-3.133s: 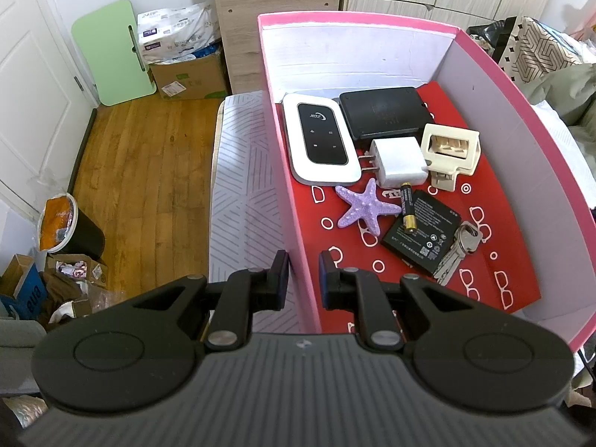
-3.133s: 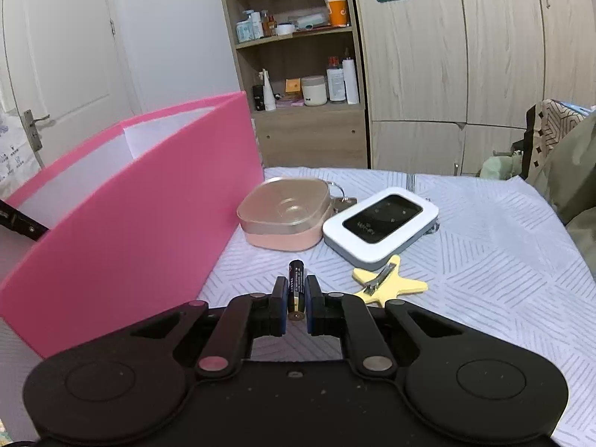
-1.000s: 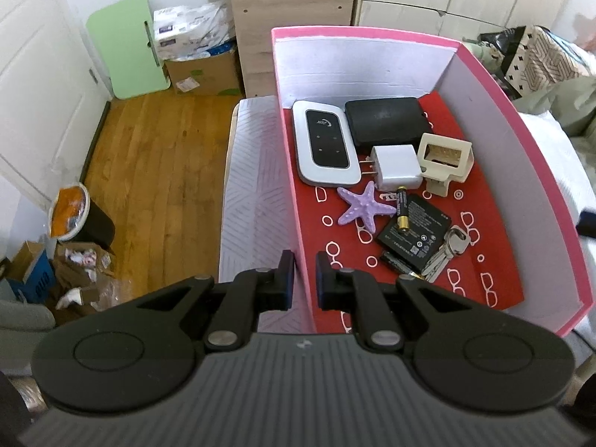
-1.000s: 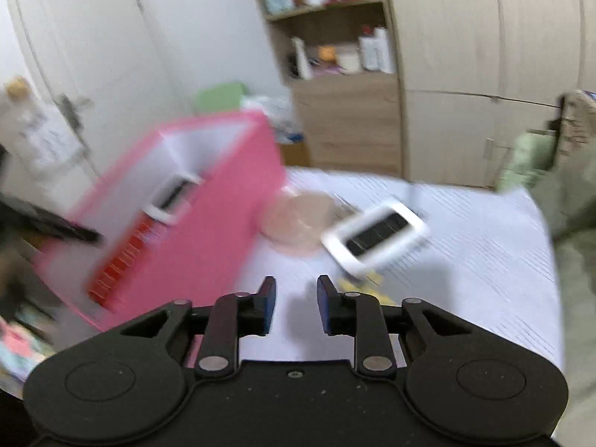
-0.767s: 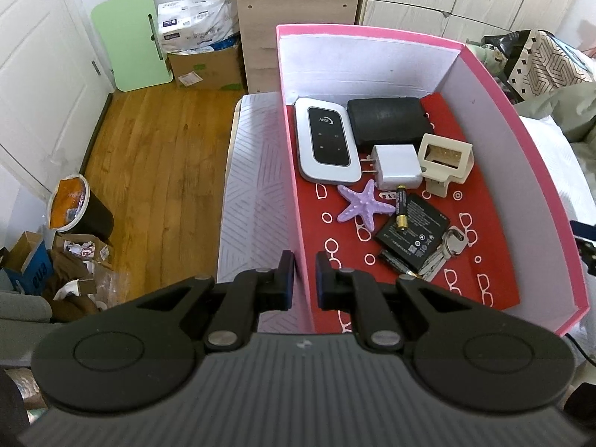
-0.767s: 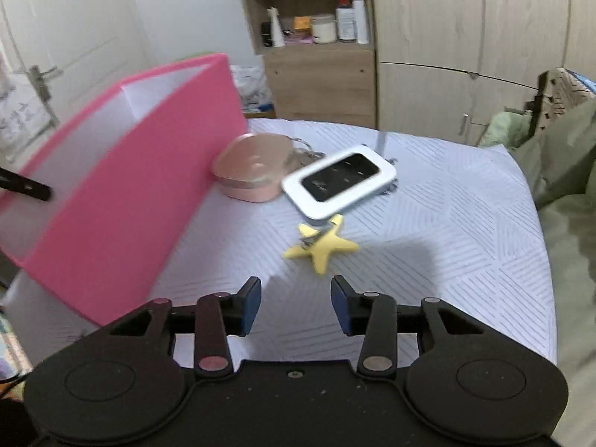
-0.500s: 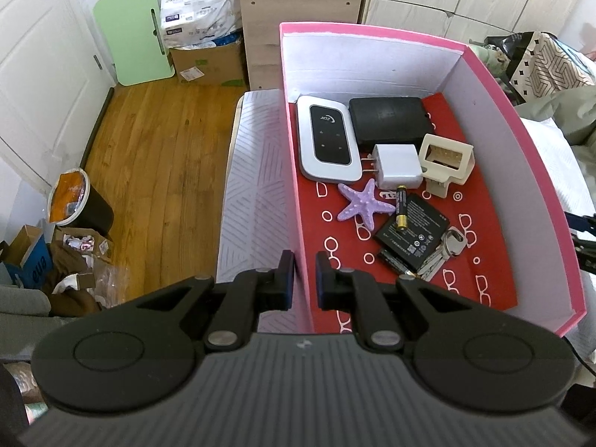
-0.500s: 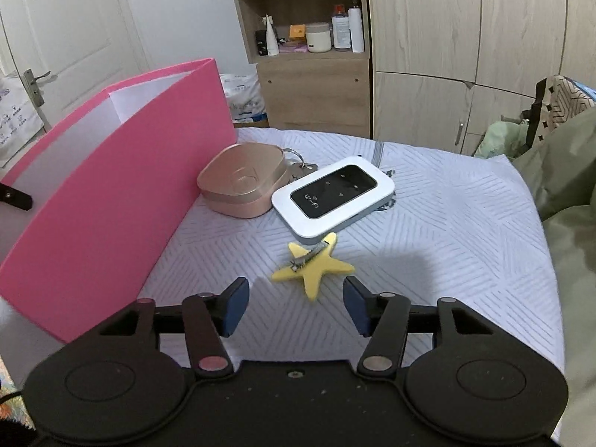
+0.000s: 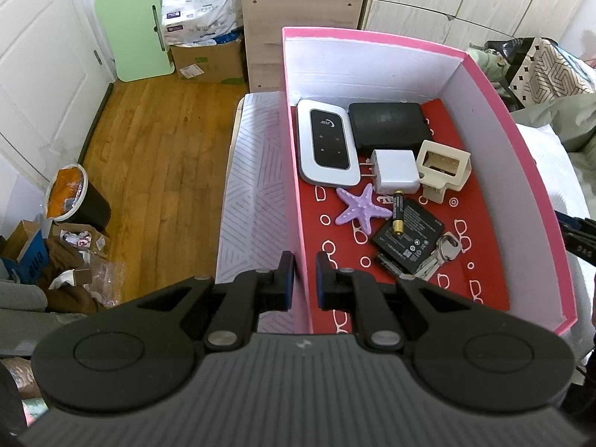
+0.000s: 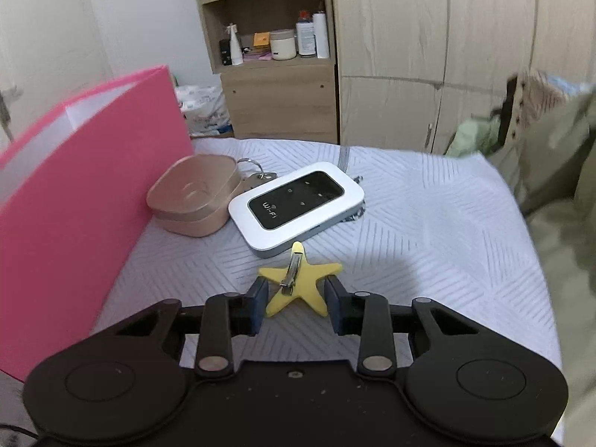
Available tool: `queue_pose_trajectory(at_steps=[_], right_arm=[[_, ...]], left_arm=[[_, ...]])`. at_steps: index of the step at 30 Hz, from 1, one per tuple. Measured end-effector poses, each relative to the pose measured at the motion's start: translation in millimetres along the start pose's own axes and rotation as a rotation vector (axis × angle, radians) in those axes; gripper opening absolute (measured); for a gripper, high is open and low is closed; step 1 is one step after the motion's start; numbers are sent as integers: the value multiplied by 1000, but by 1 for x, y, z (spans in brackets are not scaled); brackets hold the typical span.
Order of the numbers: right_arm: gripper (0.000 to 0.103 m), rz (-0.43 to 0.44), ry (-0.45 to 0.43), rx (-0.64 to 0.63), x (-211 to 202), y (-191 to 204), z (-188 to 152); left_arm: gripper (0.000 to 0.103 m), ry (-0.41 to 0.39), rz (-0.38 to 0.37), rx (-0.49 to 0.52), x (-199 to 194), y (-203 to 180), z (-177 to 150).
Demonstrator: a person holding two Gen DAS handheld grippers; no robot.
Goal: Organize rigid objects
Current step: 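Grasp the yellow starfish with the right gripper, then carry the yellow starfish into the box and release it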
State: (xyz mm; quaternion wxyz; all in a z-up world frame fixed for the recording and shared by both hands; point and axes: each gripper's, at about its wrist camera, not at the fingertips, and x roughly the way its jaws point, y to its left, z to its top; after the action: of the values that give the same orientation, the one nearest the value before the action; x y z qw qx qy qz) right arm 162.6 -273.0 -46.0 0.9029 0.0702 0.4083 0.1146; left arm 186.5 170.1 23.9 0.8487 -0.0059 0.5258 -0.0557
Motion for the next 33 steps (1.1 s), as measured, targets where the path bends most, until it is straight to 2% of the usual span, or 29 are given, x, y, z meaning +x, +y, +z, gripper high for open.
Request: queue_pose_trajectory(at_steps=[4, 9, 13, 15, 19, 21, 26, 29, 31, 33], right_arm=[[38, 81, 1, 57, -10, -3, -3], [38, 197, -30, 38, -37, 11, 9], [38, 289, -93, -57, -65, 30, 34], [38, 364, -117, -120, -75, 44, 50], [38, 488, -98, -270, -74, 87, 72], [38, 534, -55, -373, -64, 115, 78], [38, 563, 86, -583, -25, 180, 85], [38, 601, 241, -620, 10, 209, 91], [38, 582, 336, -620, 32, 218, 91], [38, 555, 393, -633, 49, 226, 90]], left_arm=[[11, -4, -2, -6, 0, 1, -1], [11, -13, -2, -11, 0, 0, -2], [11, -21, -10, -21, -1, 2, -4], [11, -27, -13, -26, -2, 2, -5], [11, -35, -12, -31, -2, 2, -7], [11, -36, -12, -34, -3, 2, -8], [11, -39, -14, -39, -3, 3, -8], [11, -36, -20, -43, -3, 5, -7], [11, -36, -21, -42, -3, 5, -7], [11, -38, -21, -40, -3, 5, -7]])
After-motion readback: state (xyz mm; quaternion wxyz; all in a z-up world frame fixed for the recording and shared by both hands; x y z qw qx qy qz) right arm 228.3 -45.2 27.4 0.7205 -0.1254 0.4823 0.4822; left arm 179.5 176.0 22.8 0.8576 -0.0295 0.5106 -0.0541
